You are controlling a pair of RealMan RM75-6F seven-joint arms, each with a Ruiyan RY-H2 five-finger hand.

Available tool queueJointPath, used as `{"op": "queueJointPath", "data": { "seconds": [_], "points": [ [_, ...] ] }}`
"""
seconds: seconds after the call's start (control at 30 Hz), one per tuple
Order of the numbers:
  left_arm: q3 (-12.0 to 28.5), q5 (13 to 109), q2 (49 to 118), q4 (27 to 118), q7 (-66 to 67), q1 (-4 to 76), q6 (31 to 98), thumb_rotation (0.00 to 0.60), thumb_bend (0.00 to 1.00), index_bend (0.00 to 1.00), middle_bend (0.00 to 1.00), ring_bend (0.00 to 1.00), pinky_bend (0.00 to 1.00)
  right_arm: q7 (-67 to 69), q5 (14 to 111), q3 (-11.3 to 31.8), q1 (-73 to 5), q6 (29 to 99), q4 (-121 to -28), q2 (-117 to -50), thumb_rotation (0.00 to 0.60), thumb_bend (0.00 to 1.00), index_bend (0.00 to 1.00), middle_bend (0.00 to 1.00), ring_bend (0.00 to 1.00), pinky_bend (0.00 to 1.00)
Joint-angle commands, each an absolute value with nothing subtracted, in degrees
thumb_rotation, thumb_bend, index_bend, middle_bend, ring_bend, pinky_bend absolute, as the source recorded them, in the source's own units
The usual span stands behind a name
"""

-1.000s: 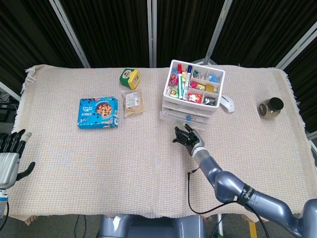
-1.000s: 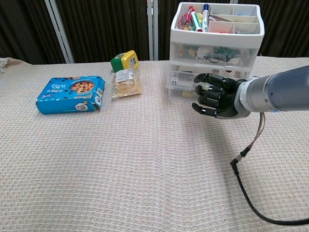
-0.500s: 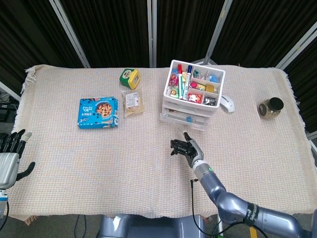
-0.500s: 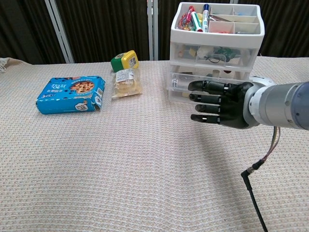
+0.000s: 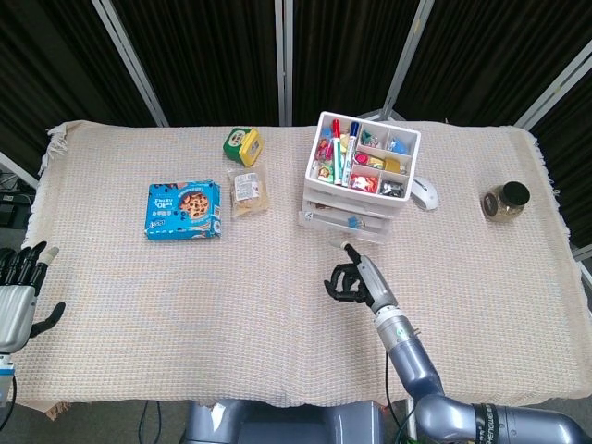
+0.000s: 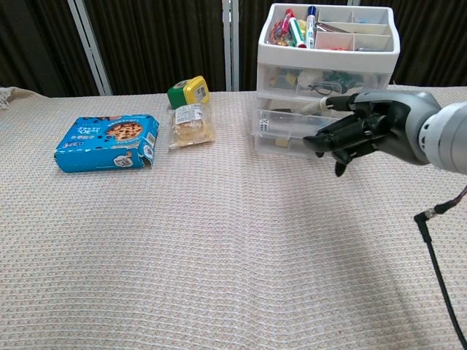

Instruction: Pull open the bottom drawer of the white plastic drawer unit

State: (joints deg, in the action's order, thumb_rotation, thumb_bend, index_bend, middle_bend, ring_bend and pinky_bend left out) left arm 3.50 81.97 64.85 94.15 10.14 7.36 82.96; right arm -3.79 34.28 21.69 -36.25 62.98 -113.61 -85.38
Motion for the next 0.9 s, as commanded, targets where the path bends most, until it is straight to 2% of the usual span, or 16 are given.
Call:
{"op": "queueJointPath", "data": {
  "seconds": [0.03,0.2,0.47,0.9],
  "points": [
    [3.5,81.9,64.8,94.2,10.2,7.4,82.9,0.600,0.34,0.07,0.00,0.00,0.00,-15.4,34.0,19.0,-40.0,68.8,-110.2,-82.4,0.600,0.33,0.18,0.67,0.74,0.60],
    [3.6,81.8,64.9,94.4,10.6,7.4,83.0,0.600,0.34,0.07,0.00,0.00,0.00,-23.6,29.9,18.9,-42.5,71.3,-107.7,-81.4,0.600,0.33,0.18,0.69,0.76,0.61],
    [3.6,81.7,64.9,94.4,10.7,7.3,83.0,0.600,0.34,0.07,0.00,0.00,0.00,-29.1,25.7,18.9,-44.3,72.1,-105.5,-81.6,0.600,0.33,0.21,0.69,0.76,0.61],
    [3.5,81.7,64.8,94.4,10.6,7.4,82.9,0.600,0.34,0.07,0.00,0.00,0.00,-30.0,23.1,19.2,-45.1,70.8,-103.7,-82.7,0.600,0.33,0.25,0.69,0.76,0.61]
  ]
}}
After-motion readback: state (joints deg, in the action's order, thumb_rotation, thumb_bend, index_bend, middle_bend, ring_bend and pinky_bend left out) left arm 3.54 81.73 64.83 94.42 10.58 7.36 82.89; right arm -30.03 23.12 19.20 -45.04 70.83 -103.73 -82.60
